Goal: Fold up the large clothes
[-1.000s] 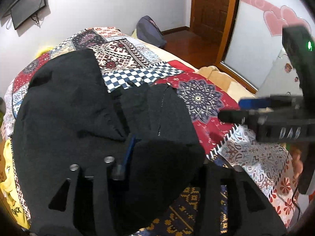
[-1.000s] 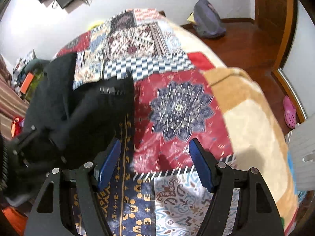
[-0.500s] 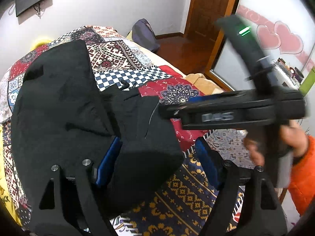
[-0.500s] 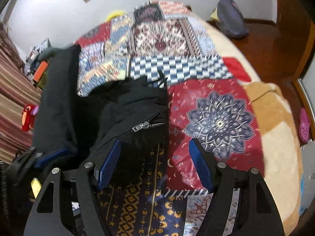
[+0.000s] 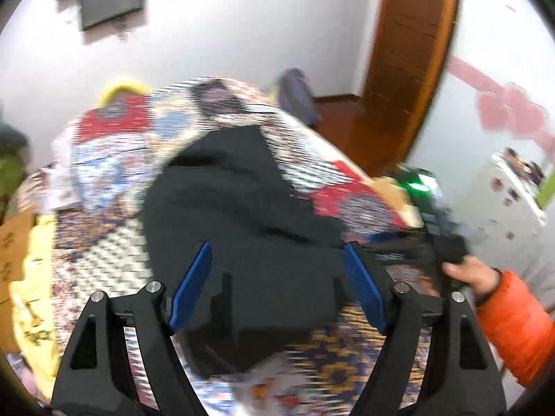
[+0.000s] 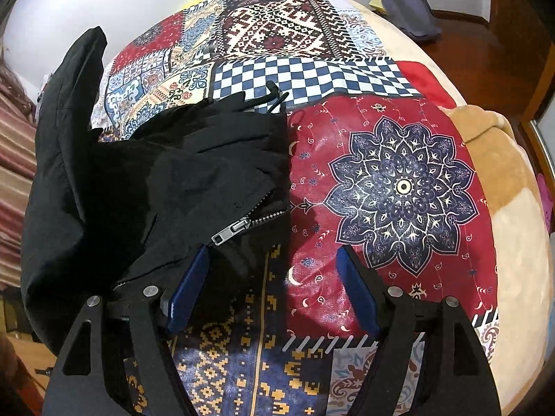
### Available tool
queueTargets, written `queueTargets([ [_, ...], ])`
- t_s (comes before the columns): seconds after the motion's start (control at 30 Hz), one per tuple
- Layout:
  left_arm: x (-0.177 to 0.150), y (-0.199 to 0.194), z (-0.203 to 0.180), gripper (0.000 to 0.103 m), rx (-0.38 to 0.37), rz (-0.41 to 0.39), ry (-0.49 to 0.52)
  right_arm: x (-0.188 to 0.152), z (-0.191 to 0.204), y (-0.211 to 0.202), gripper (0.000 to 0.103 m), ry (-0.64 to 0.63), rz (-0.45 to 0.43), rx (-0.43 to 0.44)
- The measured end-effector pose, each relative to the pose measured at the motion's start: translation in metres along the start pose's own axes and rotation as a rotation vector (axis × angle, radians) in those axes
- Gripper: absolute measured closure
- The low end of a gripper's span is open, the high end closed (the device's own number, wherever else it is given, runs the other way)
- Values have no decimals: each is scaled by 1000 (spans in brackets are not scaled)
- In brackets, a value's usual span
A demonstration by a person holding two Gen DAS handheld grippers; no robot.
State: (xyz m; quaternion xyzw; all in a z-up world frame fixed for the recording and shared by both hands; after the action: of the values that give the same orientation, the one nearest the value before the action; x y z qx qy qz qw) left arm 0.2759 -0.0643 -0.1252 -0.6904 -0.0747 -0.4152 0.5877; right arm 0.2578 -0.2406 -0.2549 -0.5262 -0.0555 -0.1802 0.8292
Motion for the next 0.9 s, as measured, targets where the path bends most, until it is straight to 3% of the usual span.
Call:
queueTargets([
  [0.1, -10, 13, 38, 26, 80, 58, -53, -1, 2, -2, 31, -2, -9, -14],
  [0.2, -31, 41, 60, 25, 91, 152, -95, 0, 4, -5, 31, -10, -15, -43],
  [0.33, -43, 56, 68, 22, 36, 150, -162, 5, 14, -25, 31, -31, -47, -78],
  [0.57, -41, 63, 60, 21, 84, 135, -95, 11, 81, -71, 30, -143, -165, 28],
  [0.63, -40, 62, 63, 21, 74, 134, -108, 5, 101, -62, 30, -200, -152, 46],
  [0.7, -42, 64, 65, 19, 62, 135, -126, -6, 114, -38, 30, -254, -107, 9],
  [0.8, -48, 73, 67, 18, 44, 169, -132, -17, 110, 0, 24, -249, -37, -29],
  [0.9, -55, 80, 65, 13, 41, 167, -129, -21, 103, 8, 23, -246, -38, -38],
])
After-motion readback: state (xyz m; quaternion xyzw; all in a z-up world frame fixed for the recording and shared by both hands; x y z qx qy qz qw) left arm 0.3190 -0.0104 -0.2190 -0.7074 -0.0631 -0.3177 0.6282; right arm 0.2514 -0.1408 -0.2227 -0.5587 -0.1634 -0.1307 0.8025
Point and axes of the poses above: each gripper's, at about its wrist camera, not at the fingertips, and y roughly the way its jaws point, z to its left, x to its top, the point moved 3 cm from there along y, roughly the way its jaws point, and after that the axes turned 8 degrees about y, right-handed, at the moved point
